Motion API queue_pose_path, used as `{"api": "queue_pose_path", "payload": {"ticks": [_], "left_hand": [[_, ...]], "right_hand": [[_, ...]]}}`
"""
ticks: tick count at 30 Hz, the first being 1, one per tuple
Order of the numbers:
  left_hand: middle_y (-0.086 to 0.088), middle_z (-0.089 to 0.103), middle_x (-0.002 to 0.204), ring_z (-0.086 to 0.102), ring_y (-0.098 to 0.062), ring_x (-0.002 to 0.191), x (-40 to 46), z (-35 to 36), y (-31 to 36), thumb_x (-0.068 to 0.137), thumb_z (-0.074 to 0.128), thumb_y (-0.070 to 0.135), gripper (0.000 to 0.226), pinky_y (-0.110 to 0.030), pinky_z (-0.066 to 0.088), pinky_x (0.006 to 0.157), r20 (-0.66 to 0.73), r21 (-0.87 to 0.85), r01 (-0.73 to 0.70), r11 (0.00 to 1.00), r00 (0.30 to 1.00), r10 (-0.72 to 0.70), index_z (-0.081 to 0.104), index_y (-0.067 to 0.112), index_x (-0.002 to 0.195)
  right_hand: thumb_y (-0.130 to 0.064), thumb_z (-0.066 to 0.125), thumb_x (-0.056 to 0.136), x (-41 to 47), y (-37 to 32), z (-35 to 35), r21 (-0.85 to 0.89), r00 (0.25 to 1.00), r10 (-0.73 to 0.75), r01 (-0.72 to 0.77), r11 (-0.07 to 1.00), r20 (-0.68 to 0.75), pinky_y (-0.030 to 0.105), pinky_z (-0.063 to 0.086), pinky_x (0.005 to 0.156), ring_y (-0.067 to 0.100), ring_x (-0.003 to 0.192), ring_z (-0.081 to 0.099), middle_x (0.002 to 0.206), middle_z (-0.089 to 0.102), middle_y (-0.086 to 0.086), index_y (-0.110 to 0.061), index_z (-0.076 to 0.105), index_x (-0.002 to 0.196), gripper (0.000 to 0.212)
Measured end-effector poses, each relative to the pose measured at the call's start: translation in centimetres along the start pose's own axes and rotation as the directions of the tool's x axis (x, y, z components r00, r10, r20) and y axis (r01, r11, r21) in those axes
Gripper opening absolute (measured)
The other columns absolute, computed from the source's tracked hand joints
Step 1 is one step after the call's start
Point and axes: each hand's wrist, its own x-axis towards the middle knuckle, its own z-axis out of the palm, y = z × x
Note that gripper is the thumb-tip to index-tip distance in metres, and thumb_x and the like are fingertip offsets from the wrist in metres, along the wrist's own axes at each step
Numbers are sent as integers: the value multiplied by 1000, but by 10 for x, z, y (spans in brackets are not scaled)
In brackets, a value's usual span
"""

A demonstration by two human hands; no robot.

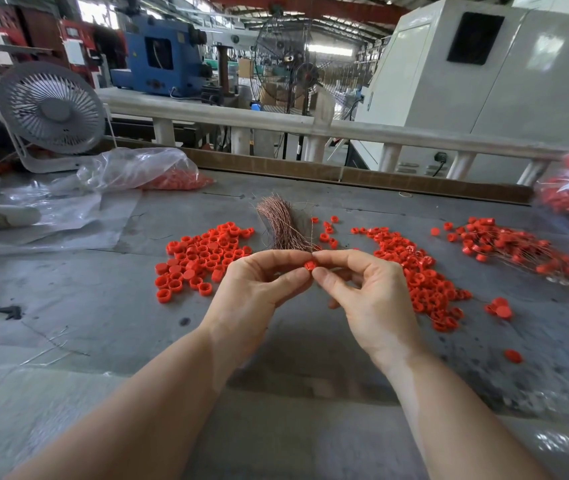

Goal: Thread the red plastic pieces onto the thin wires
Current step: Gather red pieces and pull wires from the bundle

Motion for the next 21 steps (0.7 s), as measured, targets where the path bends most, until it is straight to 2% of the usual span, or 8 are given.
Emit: {"api": "queue_pose_path", "payload": {"ticks": [5, 8, 16, 21], "left_hand": [[-5, 73, 77, 68, -12, 75, -1, 2, 1, 63, 67, 7, 16, -17, 54, 68, 1, 60, -27, 998, 1000, 27, 74, 17, 73], [-2, 73, 75, 69, -10, 74, -2, 3, 1, 72, 65, -3, 20, -15, 53, 67, -8, 118, -49, 992, 999, 51, 72, 16, 76], [0, 73, 72, 68, -9, 69, -5, 3, 3, 76, 64, -7, 22, -15, 52, 65, -27, 206, -59, 977, 997, 66, 70, 14, 78], [-2, 73, 77, 69, -11, 74, -5, 4, 2, 79, 63, -5, 21, -15, 52, 68, -25, 218, -66, 974, 997, 73, 71, 14, 82]], "right_hand": [[-5, 72, 77, 0, 1, -1, 11, 1000, 4, -4, 1000, -17, 14, 46, 50, 1, 59, 60, 70, 70, -12, -27, 70, 80, 23], [-3, 72, 76, 1, 2, -1, 26, 1000, 17, -16, 1000, -18, 13, 47, 55, 2, 53, 59, 63, 69, -10, -26, 70, 76, 24], [0, 72, 75, -2, 1, -1, 73, 999, 49, -48, 996, -4, 13, 48, 57, 4, 54, 60, 63, 69, -6, -25, 70, 73, 25], [-3, 72, 77, -1, 3, -1, 87, 998, 64, -63, 994, -8, 13, 47, 56, 3, 55, 59, 62, 68, -7, -24, 70, 74, 21]]}}
